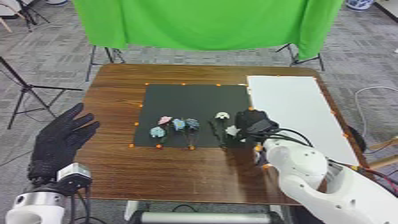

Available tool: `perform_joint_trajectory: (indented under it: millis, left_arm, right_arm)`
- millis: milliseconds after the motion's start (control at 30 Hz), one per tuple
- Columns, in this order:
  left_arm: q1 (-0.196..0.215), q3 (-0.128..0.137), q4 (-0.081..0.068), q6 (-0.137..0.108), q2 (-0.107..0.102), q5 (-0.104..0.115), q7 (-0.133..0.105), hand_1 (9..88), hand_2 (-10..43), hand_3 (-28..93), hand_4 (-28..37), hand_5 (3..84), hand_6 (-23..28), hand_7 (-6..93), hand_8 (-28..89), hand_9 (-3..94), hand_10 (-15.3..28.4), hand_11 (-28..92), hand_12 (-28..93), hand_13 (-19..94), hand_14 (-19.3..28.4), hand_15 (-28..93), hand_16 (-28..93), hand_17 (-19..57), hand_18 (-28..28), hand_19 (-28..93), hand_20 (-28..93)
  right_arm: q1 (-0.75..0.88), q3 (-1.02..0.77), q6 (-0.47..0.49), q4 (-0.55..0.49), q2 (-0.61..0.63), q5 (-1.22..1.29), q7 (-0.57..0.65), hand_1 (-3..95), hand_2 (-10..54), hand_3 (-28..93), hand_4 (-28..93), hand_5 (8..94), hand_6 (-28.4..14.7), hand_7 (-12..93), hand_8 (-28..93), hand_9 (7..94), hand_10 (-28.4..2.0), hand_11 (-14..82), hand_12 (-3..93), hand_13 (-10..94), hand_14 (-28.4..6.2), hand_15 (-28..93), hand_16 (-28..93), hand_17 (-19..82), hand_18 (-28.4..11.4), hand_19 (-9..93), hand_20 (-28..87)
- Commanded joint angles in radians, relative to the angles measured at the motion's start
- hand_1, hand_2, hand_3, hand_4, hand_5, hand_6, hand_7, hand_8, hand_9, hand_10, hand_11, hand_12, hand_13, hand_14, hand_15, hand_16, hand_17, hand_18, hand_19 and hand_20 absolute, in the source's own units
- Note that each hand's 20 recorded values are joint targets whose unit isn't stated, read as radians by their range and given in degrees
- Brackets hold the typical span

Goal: Arrange flowers

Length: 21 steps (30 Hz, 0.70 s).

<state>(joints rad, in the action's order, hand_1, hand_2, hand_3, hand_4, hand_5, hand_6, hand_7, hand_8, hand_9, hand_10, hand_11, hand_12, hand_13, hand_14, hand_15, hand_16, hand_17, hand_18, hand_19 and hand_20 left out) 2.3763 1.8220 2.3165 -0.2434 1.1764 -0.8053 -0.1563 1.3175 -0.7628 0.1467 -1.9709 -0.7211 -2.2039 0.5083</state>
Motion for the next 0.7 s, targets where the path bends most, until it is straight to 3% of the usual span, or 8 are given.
perform_joint_trajectory:
  millis: [33, 267, 500, 600, 667, 700]
  left_arm:
    - [0.023, 0.003, 0.008, -0.002, 0.010, -0.001, 0.004, 25.3, 5.9, 82, -18.4, 39.2, 10.7, 13.4, -10, 36.7, 20.4, 27, 9, 28, 27.3, 51, -10, -8.5, 24.2, 60, -6]
    - [0.032, 0.004, 0.009, -0.004, 0.013, 0.000, 0.000, 25.3, 6.0, 82, -18.4, 39.1, 10.7, 13.3, -9, 36.7, 20.4, 27, 9, 28, 27.4, 51, -10, -8.5, 24.2, 60, -6]
    - [0.040, 0.000, 0.011, -0.008, 0.013, 0.004, -0.011, 25.3, 6.0, 82, -18.4, 39.1, 10.7, 13.4, -9, 36.7, 20.4, 27, 9, 28, 27.4, 51, -10, -8.5, 24.2, 60, -6]
    - [0.041, -0.004, 0.007, -0.010, 0.012, 0.006, -0.017, 25.3, 5.9, 82, -18.4, 39.2, 10.7, 13.4, -10, 36.7, 20.4, 27, 9, 28, 27.4, 51, -10, -8.5, 24.2, 60, -6]
    - [0.038, -0.005, 0.002, -0.002, 0.010, 0.003, -0.020, 25.4, 5.9, 82, -18.4, 39.2, 10.7, 13.4, -10, 36.7, 20.4, 27, 9, 28, 27.4, 51, -10, -8.5, 24.2, 60, -6]
    - [0.042, -0.005, 0.002, -0.005, 0.011, 0.004, -0.022, 25.4, 5.9, 82, -18.4, 39.2, 10.7, 13.4, -10, 36.7, 20.4, 27, 9, 28, 27.3, 51, -10, -8.5, 24.2, 60, -6]
  right_arm:
    - [0.057, -0.091, 0.085, -0.053, -0.025, 0.009, -0.015, 38.4, -9.5, 91, -28, 62.4, -2.7, 26, -17, 69.0, -13.2, 35.1, 20.6, 70, -7.5, 81, 12, 33, -22.4, 93, 37]
    - [0.082, -0.169, 0.091, -0.103, -0.027, 0.103, 0.002, 34.3, -9.5, 93, -28, 56.1, -5.4, 23, -16, 61.1, -17.0, 39.4, 15.6, 66, -8.8, 83, 11, 32, -23.0, 93, 37]
    - [0.081, -0.187, 0.071, -0.118, -0.014, 0.126, 0.018, 33.2, -9.5, 93, -28, 53.4, -6.2, 23, -16, 57.5, -18.0, 38.3, 14.6, 65, -9.7, 84, 10, 31, -23.2, 93, 38]
    - [0.145, -0.265, -0.023, -0.147, 0.002, 0.207, 0.042, 32.2, -9.5, 92, -28, 52.6, -6.5, 22, -16, 56.5, -18.1, 37.1, 14.1, 64, -9.9, 84, 10, 31, -23.2, 93, 38]
    - [0.242, -0.369, -0.137, -0.177, 0.004, 0.346, 0.037, 30.0, -9.4, 92, -28, 52.3, -6.7, 22, -15, 55.8, -18.4, 34.7, 13.8, 63, -10.1, 84, 9, 31, -23.2, 93, 38]
    - [0.284, -0.404, -0.237, -0.190, -0.001, 0.431, 0.039, 26.7, -5.3, 92, -27, 52.0, -7.0, 21, -15, 54.8, -18.8, 33.5, 13.8, 62, -10.9, 83, 9, 29, -23.3, 93, 35]
